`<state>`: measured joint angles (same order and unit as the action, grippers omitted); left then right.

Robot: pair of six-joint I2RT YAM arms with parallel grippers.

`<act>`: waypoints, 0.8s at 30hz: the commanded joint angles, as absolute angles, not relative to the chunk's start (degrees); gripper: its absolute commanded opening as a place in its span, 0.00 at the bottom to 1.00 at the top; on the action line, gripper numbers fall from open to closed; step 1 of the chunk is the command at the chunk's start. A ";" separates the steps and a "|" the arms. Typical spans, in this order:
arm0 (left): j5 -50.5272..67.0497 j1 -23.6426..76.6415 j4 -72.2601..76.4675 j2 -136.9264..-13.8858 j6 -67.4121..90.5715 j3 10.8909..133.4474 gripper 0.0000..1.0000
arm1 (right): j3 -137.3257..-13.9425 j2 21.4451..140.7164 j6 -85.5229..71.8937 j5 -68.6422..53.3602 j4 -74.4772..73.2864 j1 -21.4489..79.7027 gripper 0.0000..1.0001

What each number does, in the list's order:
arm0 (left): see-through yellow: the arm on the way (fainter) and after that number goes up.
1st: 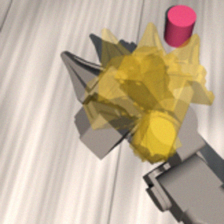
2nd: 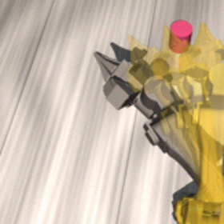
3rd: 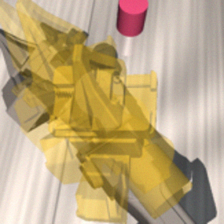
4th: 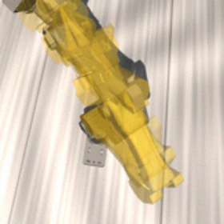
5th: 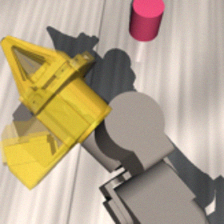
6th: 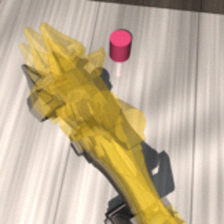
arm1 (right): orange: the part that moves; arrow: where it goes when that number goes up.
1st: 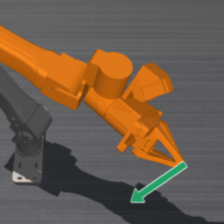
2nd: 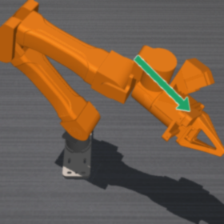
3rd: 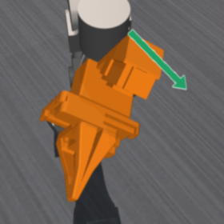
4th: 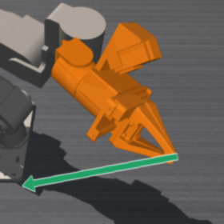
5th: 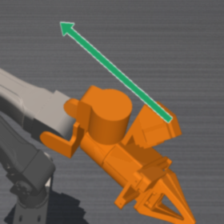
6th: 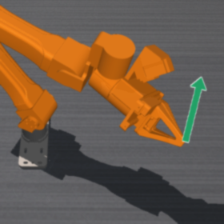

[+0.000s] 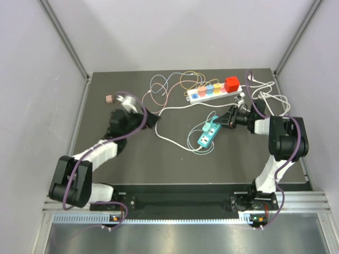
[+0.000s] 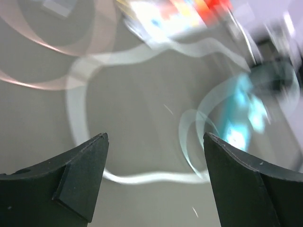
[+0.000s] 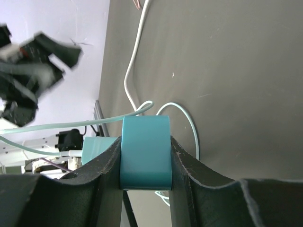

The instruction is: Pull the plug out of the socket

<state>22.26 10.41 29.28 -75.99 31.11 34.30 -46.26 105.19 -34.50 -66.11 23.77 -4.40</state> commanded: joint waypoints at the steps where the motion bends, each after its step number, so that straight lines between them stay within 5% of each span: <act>1: 27.43 21.42 40.23 -75.23 23.49 29.10 0.86 | -48.34 102.66 -34.01 -68.73 25.40 -4.92 0.00; 12: 16.44 41.82 54.14 -92.36 18.02 37.68 0.86 | -47.37 101.69 -34.10 -67.76 25.22 -4.83 0.00; 24: 8.62 47.90 47.47 -106.08 14.86 54.57 0.84 | -47.29 102.22 -34.80 -67.94 25.84 -4.83 0.00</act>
<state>11.11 47.16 46.61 -104.75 16.64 51.03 -46.26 105.01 -34.59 -66.02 23.77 -4.40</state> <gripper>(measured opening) 0.845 0.349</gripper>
